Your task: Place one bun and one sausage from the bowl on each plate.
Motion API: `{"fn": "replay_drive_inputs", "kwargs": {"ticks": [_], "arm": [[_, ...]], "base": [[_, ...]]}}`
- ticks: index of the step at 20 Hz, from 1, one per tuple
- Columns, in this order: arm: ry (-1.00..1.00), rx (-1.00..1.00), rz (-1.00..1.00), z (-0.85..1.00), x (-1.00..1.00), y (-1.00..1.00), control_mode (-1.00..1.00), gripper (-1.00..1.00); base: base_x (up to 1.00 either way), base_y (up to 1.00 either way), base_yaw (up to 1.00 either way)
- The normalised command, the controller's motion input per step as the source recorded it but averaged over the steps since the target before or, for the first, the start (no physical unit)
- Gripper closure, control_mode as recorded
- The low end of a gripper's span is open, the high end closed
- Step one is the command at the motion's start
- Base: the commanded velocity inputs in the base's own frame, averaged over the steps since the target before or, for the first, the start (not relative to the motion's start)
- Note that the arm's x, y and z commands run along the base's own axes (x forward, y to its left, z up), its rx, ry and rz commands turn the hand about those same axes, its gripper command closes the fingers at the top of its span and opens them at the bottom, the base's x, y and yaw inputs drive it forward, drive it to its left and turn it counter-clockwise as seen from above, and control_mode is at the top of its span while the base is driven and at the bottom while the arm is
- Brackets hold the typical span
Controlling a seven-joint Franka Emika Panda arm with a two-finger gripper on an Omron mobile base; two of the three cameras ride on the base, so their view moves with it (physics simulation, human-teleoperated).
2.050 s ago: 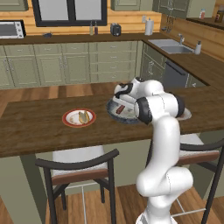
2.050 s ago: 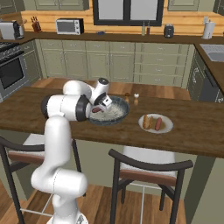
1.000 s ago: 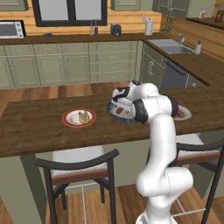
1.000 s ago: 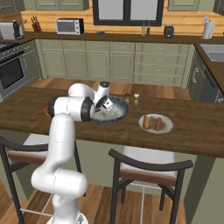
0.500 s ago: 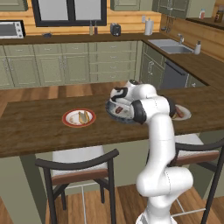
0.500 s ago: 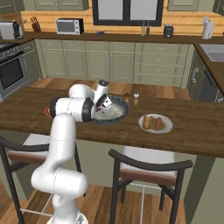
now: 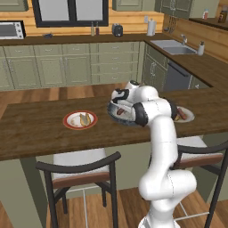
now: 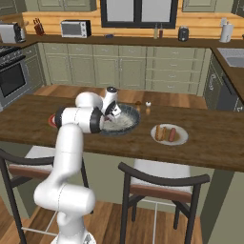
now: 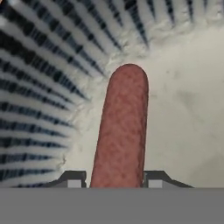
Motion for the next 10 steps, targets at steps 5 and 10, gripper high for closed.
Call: {"fn": "replay_drive_inputs", "kwargs": {"ticks": [5,10], "arm": [[0.0,0.0,0.06,0.3,-0.47,-0.03,-1.0,1.0],[0.0,0.0,0.09,0.67,-1.0,0.13,-1.0,1.0]], "base": [[0.0,0.0,0.0],[0.0,0.0,0.0]]}}
